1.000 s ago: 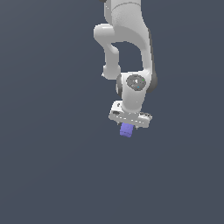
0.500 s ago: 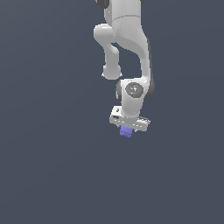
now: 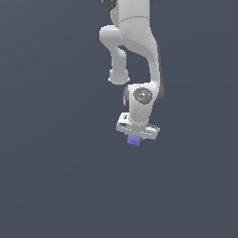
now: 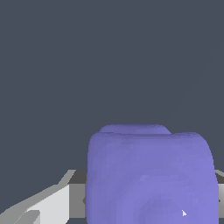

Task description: Pick up the object and move it to a goal position.

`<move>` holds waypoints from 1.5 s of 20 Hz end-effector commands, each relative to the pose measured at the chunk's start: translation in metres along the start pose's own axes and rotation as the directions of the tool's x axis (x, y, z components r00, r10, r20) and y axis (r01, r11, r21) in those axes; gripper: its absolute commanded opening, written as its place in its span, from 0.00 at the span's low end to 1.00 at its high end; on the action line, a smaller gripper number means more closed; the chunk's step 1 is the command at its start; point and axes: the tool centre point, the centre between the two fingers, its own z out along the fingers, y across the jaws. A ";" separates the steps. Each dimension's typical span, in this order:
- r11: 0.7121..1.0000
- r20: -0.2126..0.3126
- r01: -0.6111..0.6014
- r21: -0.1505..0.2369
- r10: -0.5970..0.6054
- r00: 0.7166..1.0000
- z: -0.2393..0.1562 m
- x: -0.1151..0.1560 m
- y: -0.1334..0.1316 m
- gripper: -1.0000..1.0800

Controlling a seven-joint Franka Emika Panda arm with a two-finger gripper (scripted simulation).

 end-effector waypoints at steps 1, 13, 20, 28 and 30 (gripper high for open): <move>1.000 0.000 0.000 0.000 0.000 1.000 0.000 0.000 0.000 0.00; 1.000 0.000 0.000 0.000 0.000 1.000 -0.043 -0.001 -0.026 0.00; 1.000 0.000 -0.001 -0.001 0.001 1.000 -0.100 -0.001 -0.060 0.00; 1.000 0.000 -0.001 -0.001 0.001 1.000 -0.141 0.001 -0.085 0.00; 1.000 0.000 -0.001 -0.001 0.001 1.000 -0.146 0.001 -0.088 0.00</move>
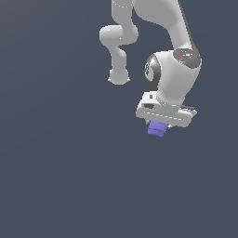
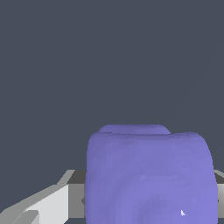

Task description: Pick up the object and move it to a goal position.

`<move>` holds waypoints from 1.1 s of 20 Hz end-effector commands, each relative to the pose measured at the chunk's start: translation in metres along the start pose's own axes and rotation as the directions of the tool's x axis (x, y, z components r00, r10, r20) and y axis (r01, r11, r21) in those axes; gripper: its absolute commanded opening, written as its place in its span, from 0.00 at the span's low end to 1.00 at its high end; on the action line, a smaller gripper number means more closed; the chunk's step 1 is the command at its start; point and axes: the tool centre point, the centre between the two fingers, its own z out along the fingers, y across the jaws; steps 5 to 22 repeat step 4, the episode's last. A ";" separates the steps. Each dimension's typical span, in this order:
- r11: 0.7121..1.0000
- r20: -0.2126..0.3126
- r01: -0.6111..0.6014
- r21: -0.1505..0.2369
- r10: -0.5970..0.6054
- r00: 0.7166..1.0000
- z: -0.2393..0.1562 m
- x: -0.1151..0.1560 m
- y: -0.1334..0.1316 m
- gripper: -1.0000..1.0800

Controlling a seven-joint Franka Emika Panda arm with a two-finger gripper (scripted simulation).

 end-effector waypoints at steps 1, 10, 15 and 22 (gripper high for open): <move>1.000 0.001 -0.001 -0.001 0.001 1.000 -0.006 0.001 -0.004 0.00; 1.000 0.001 -0.001 -0.001 0.001 1.000 -0.008 0.001 -0.005 0.00; 1.000 0.001 -0.001 -0.001 0.001 1.000 -0.008 0.001 -0.005 0.00; 1.000 0.001 -0.001 -0.001 0.001 1.000 -0.008 0.001 -0.005 0.00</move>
